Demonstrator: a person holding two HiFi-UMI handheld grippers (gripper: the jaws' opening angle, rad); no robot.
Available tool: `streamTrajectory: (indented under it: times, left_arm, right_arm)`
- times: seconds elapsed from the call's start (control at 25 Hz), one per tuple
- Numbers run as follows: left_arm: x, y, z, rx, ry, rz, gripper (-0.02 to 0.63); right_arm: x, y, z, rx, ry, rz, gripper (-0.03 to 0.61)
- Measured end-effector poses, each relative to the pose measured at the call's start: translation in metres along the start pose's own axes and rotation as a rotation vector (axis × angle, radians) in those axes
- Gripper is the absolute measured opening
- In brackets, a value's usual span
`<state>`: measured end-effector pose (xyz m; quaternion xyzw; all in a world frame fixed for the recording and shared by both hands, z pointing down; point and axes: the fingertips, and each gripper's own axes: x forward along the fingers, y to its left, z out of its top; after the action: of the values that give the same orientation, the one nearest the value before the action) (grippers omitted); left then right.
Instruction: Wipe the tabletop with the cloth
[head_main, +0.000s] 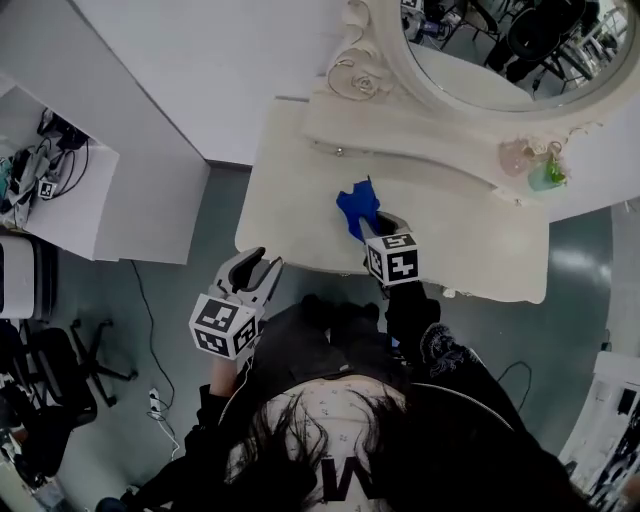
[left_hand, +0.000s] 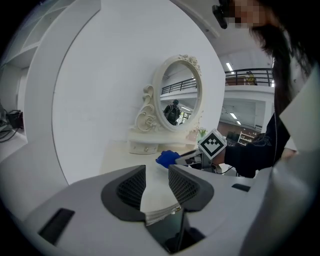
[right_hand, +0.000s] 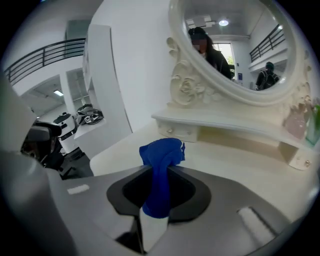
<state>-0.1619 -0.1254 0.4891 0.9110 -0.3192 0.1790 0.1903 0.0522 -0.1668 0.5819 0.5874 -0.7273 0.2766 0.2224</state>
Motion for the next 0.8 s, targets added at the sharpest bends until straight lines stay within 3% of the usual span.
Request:
streamTrajectory:
  times: [0.28,0.48,0.68,0.8]
  left_arm:
    - [-0.05,0.049,-0.016,-0.035,-0.017,0.088,0.143]
    - [-0.08,0.077,-0.03,-0.073,-0.023,0.143,0.143]
    - [-0.093,0.091,-0.039,-0.102,-0.027,0.168,0.143]
    - [-0.094,0.091,-0.039,-0.106,-0.03,0.16,0.143]
  right_arm:
    - [0.061,0.154,0.01,-0.176,0.039,0.216,0.087]
    - [0.084,0.233,0.002,-0.306,0.078,0.319,0.087]
    - [0.104,0.263,-0.028,-0.482,0.159,0.332,0.087]
    - [0.108,0.26,-0.037,-0.518,0.173,0.326,0.086]
